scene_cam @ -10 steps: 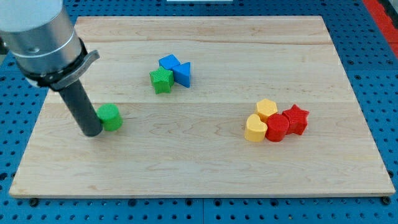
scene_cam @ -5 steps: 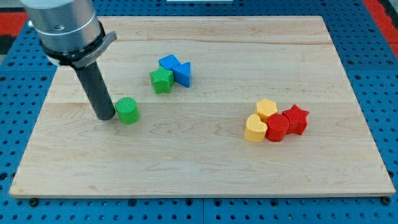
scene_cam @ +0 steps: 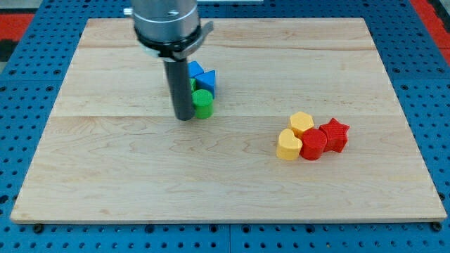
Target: Push the green circle towards group of blocks
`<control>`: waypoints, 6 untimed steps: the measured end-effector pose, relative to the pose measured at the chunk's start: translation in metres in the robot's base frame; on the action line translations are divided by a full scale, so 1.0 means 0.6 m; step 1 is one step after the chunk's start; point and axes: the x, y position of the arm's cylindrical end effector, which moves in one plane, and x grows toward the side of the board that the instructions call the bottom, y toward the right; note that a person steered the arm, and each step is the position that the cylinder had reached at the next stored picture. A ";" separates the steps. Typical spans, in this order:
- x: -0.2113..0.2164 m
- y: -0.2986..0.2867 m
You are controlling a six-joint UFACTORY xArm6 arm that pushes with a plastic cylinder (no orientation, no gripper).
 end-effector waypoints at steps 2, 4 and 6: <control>-0.064 0.020; 0.019 0.062; -0.084 0.234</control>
